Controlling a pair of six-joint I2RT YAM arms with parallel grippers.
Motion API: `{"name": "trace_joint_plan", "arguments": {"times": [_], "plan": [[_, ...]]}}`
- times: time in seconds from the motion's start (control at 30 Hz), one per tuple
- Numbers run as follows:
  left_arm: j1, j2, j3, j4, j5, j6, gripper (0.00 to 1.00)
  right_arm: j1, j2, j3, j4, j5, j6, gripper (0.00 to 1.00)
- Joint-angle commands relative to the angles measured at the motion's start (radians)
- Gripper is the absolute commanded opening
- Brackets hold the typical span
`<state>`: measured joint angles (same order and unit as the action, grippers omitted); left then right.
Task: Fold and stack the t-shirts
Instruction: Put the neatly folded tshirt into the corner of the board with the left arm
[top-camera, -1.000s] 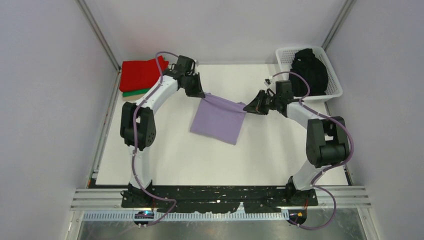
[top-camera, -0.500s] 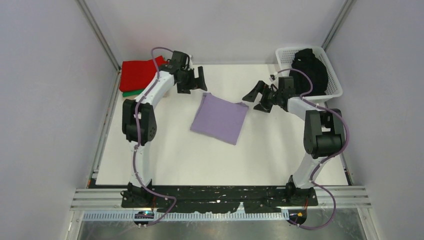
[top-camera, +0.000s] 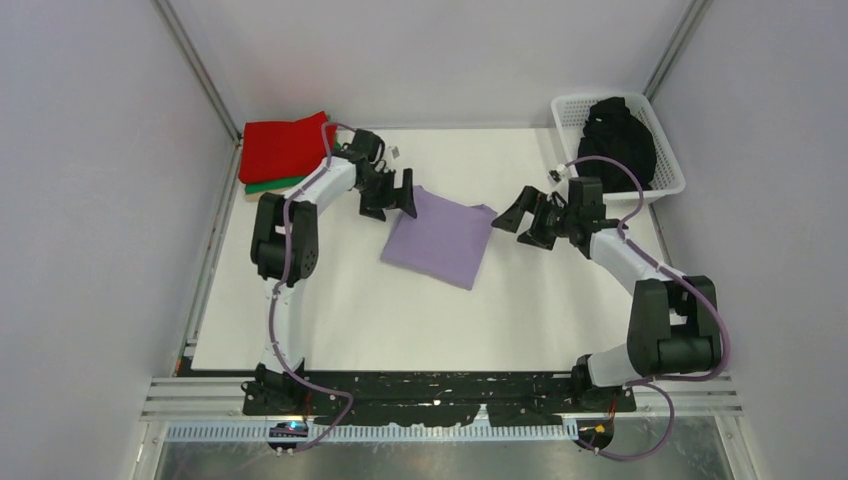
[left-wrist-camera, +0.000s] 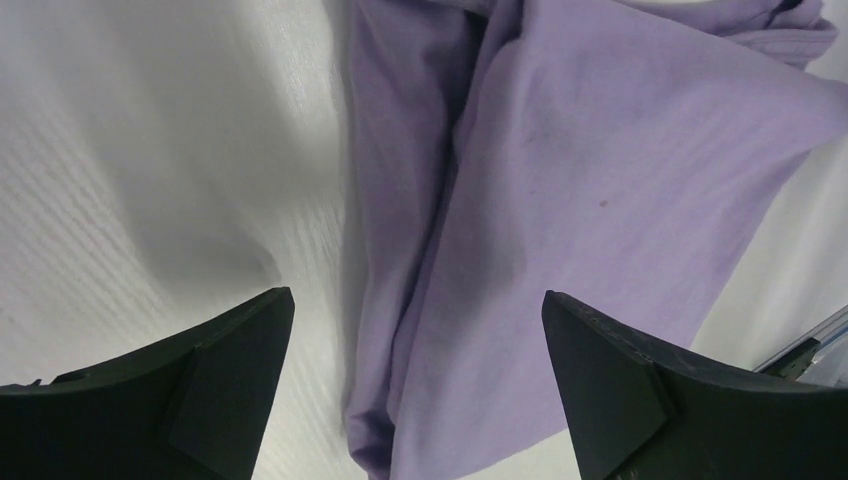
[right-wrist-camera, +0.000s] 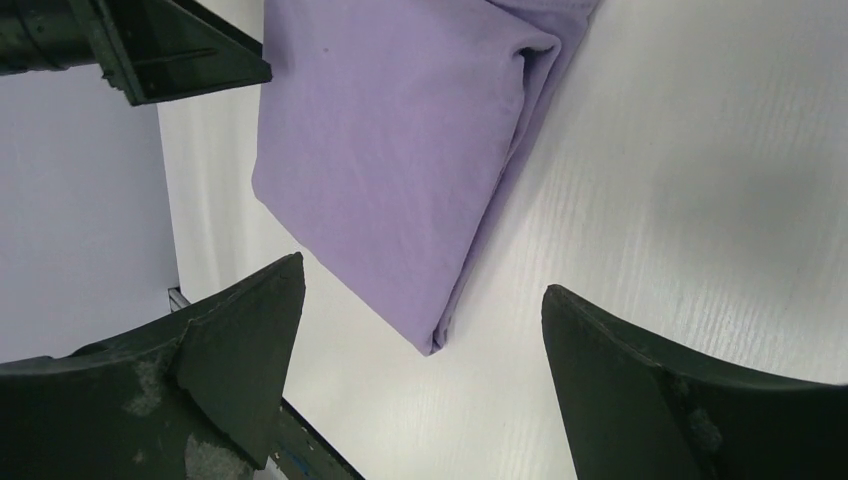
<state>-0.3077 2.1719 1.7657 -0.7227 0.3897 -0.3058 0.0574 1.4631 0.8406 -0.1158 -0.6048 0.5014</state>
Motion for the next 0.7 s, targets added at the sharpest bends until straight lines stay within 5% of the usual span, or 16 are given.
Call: {"name": "trace_joint_plan", "arguments": {"times": [0.0,0.67], "plan": [[-0.002,0.064,0.077,-0.027,0.069,-0.001,1.0,0.001,-0.1,-0.005,-0.041,0.035,-0.052,0.95],[-0.054,0.096,0.082,0.01,0.091,-0.244,0.98,-0.028,-0.294,-0.022,-0.16,0.022,-0.15,0.95]]}}
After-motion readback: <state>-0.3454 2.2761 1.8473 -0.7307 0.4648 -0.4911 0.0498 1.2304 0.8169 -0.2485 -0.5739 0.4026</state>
